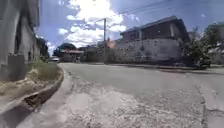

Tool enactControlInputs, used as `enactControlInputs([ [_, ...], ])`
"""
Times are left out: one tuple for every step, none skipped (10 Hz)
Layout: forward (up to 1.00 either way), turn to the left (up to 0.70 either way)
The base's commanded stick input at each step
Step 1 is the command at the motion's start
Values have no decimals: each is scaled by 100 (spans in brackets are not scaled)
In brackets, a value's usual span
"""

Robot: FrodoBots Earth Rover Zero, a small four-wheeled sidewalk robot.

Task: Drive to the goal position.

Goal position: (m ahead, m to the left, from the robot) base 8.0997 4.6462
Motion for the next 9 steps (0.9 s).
enactControlInputs([
  [100, 0],
  [100, 3],
  [100, 6],
  [100, 2],
  [100, 0],
  [100, 3],
  [100, 9],
  [100, 2],
  [100, 9],
])
